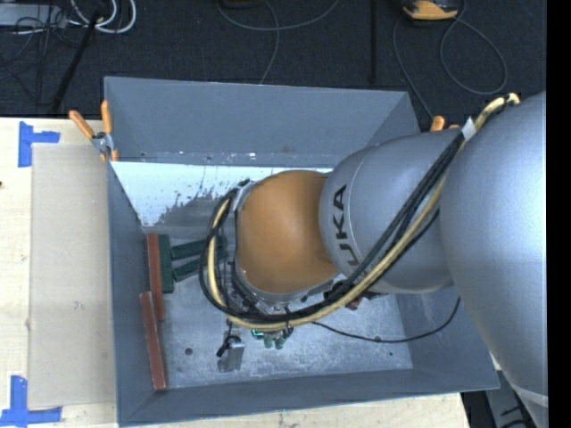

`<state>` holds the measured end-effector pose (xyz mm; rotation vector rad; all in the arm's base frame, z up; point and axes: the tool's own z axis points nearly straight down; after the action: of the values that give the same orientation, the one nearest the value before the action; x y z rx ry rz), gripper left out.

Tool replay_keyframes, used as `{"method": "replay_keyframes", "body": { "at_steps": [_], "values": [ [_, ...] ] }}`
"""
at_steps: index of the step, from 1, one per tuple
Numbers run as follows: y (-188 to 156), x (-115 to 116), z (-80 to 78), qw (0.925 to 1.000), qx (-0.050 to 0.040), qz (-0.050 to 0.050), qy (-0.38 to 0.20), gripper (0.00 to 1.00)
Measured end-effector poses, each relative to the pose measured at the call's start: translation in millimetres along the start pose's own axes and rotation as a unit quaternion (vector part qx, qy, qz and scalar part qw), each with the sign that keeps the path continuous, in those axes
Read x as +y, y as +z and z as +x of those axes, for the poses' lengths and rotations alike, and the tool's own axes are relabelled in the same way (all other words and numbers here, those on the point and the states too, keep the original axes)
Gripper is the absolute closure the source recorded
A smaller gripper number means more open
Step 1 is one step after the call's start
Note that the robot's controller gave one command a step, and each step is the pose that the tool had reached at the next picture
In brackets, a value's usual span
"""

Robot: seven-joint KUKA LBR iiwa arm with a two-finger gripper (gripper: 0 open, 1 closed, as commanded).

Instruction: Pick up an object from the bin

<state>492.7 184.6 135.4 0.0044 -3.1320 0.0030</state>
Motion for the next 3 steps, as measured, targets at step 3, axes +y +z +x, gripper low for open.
{"method": "replay_keyframes", "body": {
  "at_steps": [3],
  "values": [
    [34.2, 62.0, -126.4, 0.9328, -0.0064, 0.001, -0.36, 0.0]
  ]
}}
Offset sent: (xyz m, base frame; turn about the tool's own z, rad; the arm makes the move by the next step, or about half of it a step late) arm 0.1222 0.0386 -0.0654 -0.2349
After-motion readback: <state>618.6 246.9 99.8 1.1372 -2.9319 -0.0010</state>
